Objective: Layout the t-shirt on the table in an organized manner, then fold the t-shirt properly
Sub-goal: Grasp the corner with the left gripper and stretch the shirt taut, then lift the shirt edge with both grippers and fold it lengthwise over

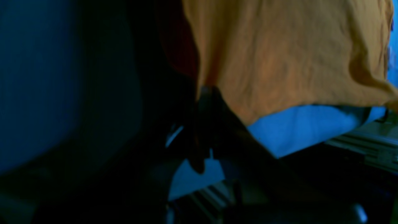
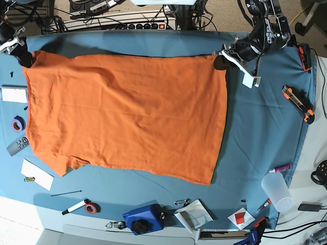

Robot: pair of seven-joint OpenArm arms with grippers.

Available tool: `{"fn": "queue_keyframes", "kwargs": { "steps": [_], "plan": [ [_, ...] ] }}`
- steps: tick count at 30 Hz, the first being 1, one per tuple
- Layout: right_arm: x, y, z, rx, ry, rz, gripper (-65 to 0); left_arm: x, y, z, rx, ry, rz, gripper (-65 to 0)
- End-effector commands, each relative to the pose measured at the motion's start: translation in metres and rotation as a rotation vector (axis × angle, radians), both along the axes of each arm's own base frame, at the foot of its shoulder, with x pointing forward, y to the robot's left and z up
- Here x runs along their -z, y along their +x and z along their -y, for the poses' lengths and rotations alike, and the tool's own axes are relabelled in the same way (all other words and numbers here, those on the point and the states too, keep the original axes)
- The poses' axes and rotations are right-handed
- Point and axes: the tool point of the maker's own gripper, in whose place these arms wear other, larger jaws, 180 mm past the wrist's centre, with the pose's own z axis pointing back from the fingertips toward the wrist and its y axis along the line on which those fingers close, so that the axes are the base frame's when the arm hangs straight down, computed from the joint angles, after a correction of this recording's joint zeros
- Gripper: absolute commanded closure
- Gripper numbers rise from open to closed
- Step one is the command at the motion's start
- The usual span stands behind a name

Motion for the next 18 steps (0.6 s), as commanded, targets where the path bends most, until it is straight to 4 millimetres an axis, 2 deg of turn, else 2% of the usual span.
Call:
{"fn": "queue_keyframes", "kwargs": {
  "steps": [1, 6, 12, 15, 18],
  "plan": [
    [-0.019, 0.007, 0.000, -0.022, -0.044, 0.049, 0.0, 0.008, -0.014, -0.016, 0.020, 0.073, -0.059, 0.0],
    [-0.022, -0.003, -0.009, -0.068, -0.122, -0.002, 0.0, 0.001, -0.023, -0.045, 0.009, 0.117, -0.049, 0.0],
    [-0.012, -0.030, -0.026, -0.092, -0.123, -0.079, 0.0, -0.004, -0.042, -0.056, 0.027, 0.087, -0.052, 0.0],
    [-0.012, -0.031, -0.030, -0.093, -0.121, -0.073, 0.0, -0.007, -0.043, -0.065, 0.002, 0.087, -0.046, 0.0],
    [-0.009, -0.029, -0.026, -0.083, -0.149, -0.088, 0.0, -0.016, -0.036, -0.072, -0.012, 0.109, -0.007, 0.0]
  ]
}}
